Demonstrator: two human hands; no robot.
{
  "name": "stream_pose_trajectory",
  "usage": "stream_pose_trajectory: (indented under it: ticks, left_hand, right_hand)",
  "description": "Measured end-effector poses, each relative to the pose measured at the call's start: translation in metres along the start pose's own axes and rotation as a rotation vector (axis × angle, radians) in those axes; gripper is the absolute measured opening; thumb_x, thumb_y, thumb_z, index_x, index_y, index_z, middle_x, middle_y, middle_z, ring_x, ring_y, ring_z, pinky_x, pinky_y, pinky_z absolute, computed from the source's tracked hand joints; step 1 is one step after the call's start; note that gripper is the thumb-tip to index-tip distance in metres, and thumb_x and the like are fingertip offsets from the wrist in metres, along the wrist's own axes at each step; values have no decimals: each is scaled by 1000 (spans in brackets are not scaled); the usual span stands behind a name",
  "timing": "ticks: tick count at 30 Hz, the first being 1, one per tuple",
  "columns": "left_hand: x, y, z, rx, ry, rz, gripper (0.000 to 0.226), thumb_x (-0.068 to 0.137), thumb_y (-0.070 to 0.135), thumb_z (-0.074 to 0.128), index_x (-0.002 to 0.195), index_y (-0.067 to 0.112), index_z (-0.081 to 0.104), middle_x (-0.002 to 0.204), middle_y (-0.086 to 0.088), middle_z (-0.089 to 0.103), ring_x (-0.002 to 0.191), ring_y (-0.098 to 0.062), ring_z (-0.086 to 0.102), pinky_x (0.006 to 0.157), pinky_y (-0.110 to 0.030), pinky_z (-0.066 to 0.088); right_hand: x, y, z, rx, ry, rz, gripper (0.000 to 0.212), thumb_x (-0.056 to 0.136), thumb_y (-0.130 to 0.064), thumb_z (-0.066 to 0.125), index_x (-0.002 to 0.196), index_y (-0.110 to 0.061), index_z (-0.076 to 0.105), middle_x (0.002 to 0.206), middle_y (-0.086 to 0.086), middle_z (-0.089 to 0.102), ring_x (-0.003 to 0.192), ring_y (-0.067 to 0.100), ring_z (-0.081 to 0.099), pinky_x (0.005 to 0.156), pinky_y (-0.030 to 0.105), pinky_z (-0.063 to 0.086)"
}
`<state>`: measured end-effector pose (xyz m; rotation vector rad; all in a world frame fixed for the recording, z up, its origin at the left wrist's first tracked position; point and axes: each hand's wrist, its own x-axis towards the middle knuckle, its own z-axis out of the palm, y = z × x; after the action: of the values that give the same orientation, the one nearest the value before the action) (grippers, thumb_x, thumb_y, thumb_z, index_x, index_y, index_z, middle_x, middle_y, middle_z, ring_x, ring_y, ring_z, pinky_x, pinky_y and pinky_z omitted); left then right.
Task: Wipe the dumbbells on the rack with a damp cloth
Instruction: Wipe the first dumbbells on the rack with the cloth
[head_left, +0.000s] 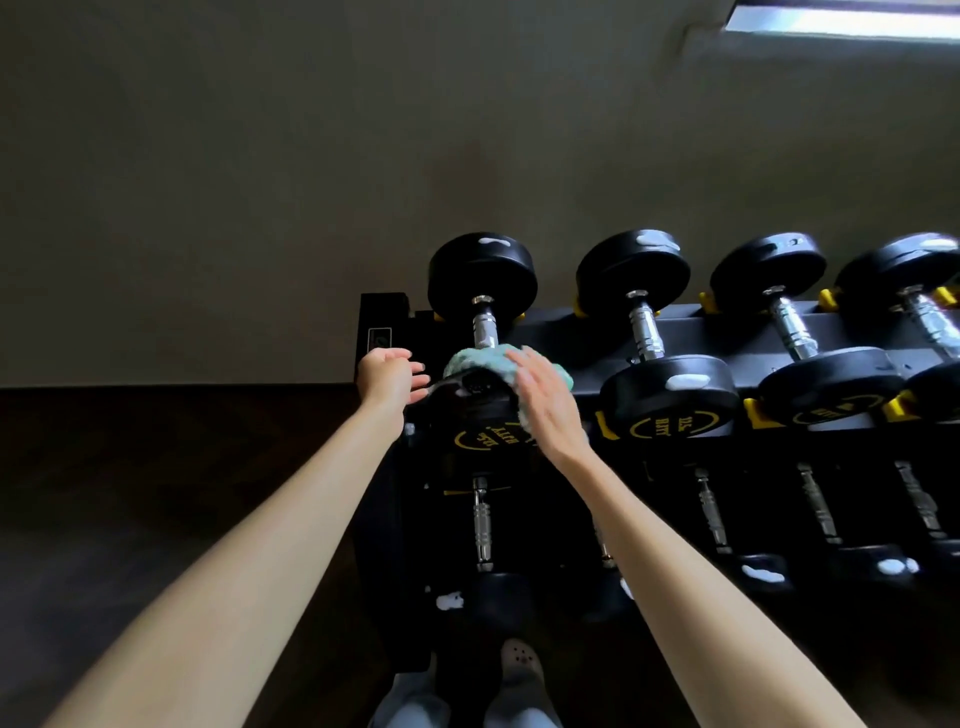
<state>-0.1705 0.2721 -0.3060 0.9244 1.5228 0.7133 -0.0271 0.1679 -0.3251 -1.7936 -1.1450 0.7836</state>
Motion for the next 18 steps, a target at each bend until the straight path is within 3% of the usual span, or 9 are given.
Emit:
stream_pose_trajectory:
  ticks: [2, 4, 6, 7, 9, 10, 14, 16, 18]
  left_hand:
    - [2, -4, -2, 9, 23, -19, 33, 95, -4, 31, 119, 0, 53, 117, -18, 59, 95, -23, 58, 74, -31, 53]
    - [7, -11, -5, 60, -1, -85, 33, 96, 0, 34, 123, -1, 53, 115, -17, 59, 92, -23, 57, 79, -35, 51]
    - [7, -21, -7, 92, -82, -206, 27, 96, 2, 34, 113, -3, 54, 89, -12, 57, 70, -20, 51, 66, -31, 48]
    - [3, -25, -7, 70, -121, -274, 23, 94, 0, 31, 96, -3, 53, 76, -10, 51, 62, -18, 46, 60, -29, 43]
    - [-2, -32, -6, -18, -151, -368, 27, 92, -5, 25, 74, -1, 44, 69, -11, 49, 58, -21, 45, 59, -30, 42]
    - [-4, -35, -7, -44, -145, -383, 27, 92, -7, 24, 73, -1, 43, 69, -13, 51, 59, -23, 47, 63, -32, 45]
    - [-2, -40, -17, -128, -152, -392, 28, 90, -12, 21, 102, -9, 47, 76, -21, 55, 69, -30, 55, 87, -41, 48]
    - [0, -42, -21, -144, -182, -409, 35, 90, -14, 20, 115, -9, 44, 86, -24, 58, 80, -34, 59, 87, -42, 45]
    - [0, -42, -23, -143, -204, -409, 36, 90, -14, 19, 117, -10, 42, 105, -27, 58, 104, -39, 58, 90, -42, 44]
  right_hand:
    - [2, 0, -4, 76, 67, 251, 42, 103, -30, 25, 142, -23, 38, 147, -3, 39, 135, 12, 33, 107, 22, 21]
    - [3, -5, 1, 97, 105, 341, 41, 101, -33, 24, 136, -29, 45, 137, -8, 47, 127, 11, 40, 102, 29, 28]
    - [2, -10, 7, 64, 114, 282, 40, 100, -29, 28, 135, -25, 48, 137, -8, 48, 129, 11, 40, 106, 30, 28]
    - [1, -13, 9, 33, 111, 253, 41, 100, -26, 30, 138, -20, 46, 142, -4, 44, 134, 13, 36, 109, 30, 24]
    - [-1, -20, 10, -70, 90, 174, 39, 101, -21, 31, 136, -11, 45, 144, 4, 43, 135, 16, 33, 105, 24, 21]
    - [0, -24, 10, -131, 73, 128, 37, 102, -19, 31, 133, -6, 47, 140, 9, 46, 132, 19, 34, 101, 22, 21]
    - [12, -41, 20, -500, -74, -35, 38, 102, -18, 31, 135, -7, 46, 139, 9, 48, 132, 24, 35, 99, 22, 19]
    - [24, -48, 29, -679, -164, -60, 37, 101, -17, 34, 134, -11, 48, 133, 10, 53, 126, 28, 43, 95, 30, 30]
    - [33, -57, 34, -808, -251, -46, 33, 98, -14, 36, 125, -9, 53, 121, 17, 58, 112, 36, 52, 82, 37, 40]
